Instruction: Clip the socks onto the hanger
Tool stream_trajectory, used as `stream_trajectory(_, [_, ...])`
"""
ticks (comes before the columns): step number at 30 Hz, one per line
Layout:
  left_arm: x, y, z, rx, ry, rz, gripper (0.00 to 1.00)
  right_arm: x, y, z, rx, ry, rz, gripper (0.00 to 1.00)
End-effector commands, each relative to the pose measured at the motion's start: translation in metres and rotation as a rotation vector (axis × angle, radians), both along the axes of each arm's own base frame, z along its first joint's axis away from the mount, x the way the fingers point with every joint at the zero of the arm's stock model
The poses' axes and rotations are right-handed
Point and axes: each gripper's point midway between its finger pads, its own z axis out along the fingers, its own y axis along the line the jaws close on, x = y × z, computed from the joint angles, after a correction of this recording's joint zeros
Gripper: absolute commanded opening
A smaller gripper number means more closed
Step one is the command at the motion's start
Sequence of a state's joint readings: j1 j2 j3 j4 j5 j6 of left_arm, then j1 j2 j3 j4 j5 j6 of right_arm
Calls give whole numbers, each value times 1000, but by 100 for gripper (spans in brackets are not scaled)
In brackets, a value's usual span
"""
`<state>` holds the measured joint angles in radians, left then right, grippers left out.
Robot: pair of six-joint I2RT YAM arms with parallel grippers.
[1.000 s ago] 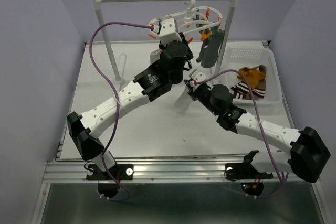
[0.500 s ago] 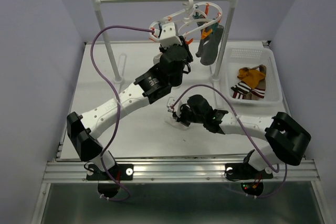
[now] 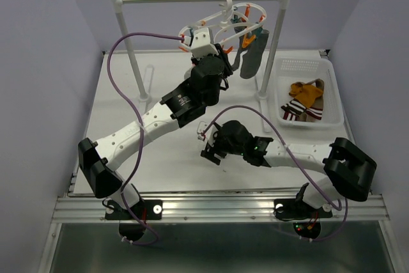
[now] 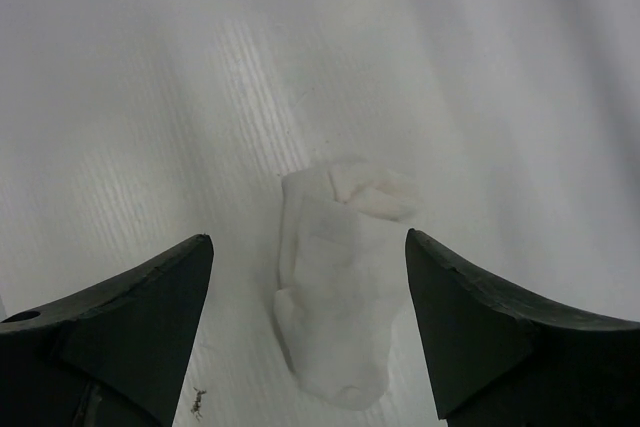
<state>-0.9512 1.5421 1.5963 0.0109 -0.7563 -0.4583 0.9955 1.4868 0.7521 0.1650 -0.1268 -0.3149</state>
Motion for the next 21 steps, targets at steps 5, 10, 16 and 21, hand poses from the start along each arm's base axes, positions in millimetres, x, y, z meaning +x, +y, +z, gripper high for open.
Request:
stream_trajectory(5, [-4, 9, 22, -54, -40, 2, 0, 33, -11, 25, 1, -143, -139, 83])
stream_trajectory(10, [-4, 10, 22, -53, -40, 3, 0, 39, -8, 19, -25, -143, -150, 83])
stream_trajectory(16, [-3, 11, 19, -42, -42, 14, 0, 47, -6, 8, -59, -147, -177, 84])
stream_trajectory(21, [-2, 11, 19, -37, -40, 20, 0, 53, -6, 2, -71, -144, -214, 55])
